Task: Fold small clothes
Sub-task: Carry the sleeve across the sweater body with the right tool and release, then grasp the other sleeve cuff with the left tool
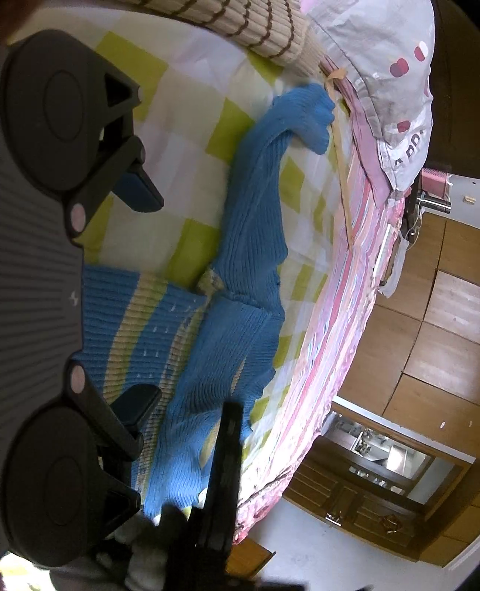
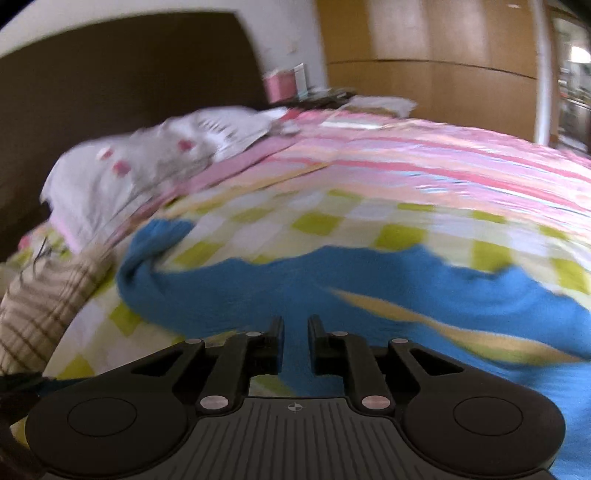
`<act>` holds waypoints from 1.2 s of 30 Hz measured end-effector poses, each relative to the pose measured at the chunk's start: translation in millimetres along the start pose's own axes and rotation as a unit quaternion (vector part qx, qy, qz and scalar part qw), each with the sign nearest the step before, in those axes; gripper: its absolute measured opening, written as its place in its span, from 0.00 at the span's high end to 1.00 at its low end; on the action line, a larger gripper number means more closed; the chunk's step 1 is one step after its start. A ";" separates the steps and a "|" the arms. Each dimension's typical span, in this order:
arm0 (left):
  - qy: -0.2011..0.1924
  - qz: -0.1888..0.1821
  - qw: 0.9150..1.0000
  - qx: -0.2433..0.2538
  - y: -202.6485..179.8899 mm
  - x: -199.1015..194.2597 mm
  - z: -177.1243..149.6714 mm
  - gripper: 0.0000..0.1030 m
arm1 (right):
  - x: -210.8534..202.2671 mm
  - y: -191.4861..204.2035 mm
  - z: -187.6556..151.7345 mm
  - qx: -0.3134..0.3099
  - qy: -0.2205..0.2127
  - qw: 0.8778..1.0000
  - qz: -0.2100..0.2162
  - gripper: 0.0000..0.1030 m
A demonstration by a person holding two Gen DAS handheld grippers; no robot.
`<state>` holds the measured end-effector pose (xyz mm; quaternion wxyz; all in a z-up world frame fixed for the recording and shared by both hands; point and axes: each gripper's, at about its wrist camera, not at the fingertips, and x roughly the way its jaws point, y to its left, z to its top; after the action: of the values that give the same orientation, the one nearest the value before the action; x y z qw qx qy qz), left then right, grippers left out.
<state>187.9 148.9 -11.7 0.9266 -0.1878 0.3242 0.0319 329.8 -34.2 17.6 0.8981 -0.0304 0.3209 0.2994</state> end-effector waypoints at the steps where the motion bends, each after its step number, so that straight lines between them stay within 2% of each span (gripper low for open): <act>1: 0.000 0.000 1.000 0.001 -0.6 0.4 -0.3 0.00 | -7.2 -10.6 -3.4 0.010 -0.003 1.000 -0.020 0.86; 4: -0.001 0.002 1.000 0.008 -3.1 1.9 -2.3 0.00 | -20.0 -43.3 -15.7 0.034 0.004 0.995 -0.090 0.86; 8: -0.004 0.012 1.000 0.020 -5.4 4.7 -4.4 0.00 | -20.2 -79.2 -35.5 0.055 0.040 0.982 -0.175 0.86; 13: -0.003 0.023 1.000 0.018 -0.7 9.3 -3.7 0.00 | -30.1 -87.1 -43.5 0.063 0.032 0.980 -0.185 0.86; 17: -0.022 0.040 0.999 0.013 6.7 6.6 1.1 0.00 | -34.2 -87.6 -46.8 0.071 0.029 0.980 -0.183 0.86; 23: -0.049 0.101 0.994 -0.011 32.9 6.1 12.7 0.00 | -50.5 -70.9 -50.3 0.068 0.010 0.983 -0.169 0.85; 27: -0.058 0.138 0.988 -0.039 54.0 9.9 22.4 0.00 | -64.4 -45.4 -56.9 0.065 -0.004 0.990 -0.122 0.85; 31: -0.073 0.182 0.980 -0.038 67.3 16.5 40.3 0.00 | -66.2 -22.4 -66.4 0.066 0.002 0.996 -0.067 0.85; 33: -0.082 0.198 0.976 -0.039 75.0 23.4 54.6 0.00 | -65.7 -11.6 -71.1 0.056 0.003 0.997 -0.052 0.85; 36: -0.075 0.219 0.972 -0.035 84.1 41.0 75.1 0.03 | -66.8 -4.9 -74.5 0.052 0.002 0.998 -0.036 0.85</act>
<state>249.2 252.0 -10.3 0.9116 -0.1415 0.2858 0.2594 249.8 -91.2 -2.4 0.9080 0.0043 0.3362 0.2501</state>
